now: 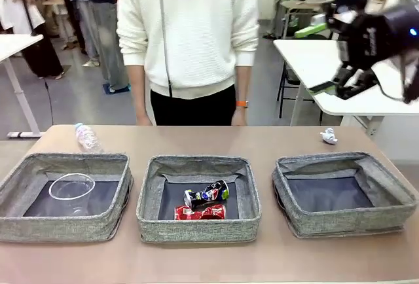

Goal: Sort the waste into the appropriate baskets.
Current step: Place the picked waste into the Fabric basket indicated by the person.

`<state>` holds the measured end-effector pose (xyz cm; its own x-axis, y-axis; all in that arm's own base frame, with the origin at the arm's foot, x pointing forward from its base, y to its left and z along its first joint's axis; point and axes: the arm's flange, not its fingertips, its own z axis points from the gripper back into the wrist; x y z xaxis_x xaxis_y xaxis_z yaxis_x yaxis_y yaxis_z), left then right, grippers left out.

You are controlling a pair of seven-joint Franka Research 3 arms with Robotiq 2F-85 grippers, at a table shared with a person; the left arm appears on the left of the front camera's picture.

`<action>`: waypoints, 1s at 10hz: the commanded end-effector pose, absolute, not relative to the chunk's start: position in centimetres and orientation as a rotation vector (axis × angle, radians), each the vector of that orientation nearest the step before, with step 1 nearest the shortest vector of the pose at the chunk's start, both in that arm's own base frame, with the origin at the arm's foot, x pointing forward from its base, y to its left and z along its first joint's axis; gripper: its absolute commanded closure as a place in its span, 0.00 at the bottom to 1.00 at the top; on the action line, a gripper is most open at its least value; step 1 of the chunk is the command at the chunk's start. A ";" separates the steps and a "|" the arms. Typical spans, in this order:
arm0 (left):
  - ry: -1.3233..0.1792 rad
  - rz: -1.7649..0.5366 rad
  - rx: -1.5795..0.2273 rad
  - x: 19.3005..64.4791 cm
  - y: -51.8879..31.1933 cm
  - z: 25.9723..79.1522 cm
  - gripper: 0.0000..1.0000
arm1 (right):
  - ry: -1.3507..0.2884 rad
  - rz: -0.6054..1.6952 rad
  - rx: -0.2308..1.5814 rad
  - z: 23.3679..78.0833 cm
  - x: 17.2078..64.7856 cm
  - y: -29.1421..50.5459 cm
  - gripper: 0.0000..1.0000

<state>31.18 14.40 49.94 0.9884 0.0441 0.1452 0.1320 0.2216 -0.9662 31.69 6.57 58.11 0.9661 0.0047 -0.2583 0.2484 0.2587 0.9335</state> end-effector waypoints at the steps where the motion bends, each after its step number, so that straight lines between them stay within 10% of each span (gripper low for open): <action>1: -0.150 -0.071 -1.342 30.9 14.4 49.9 0.00 | -0.078 -0.452 1.560 55.4 27.6 2.5 0.00; 10: -0.150 -0.071 -1.342 30.9 14.4 49.9 0.00 | -0.037 -0.493 1.529 54.7 27.6 -2.4 0.00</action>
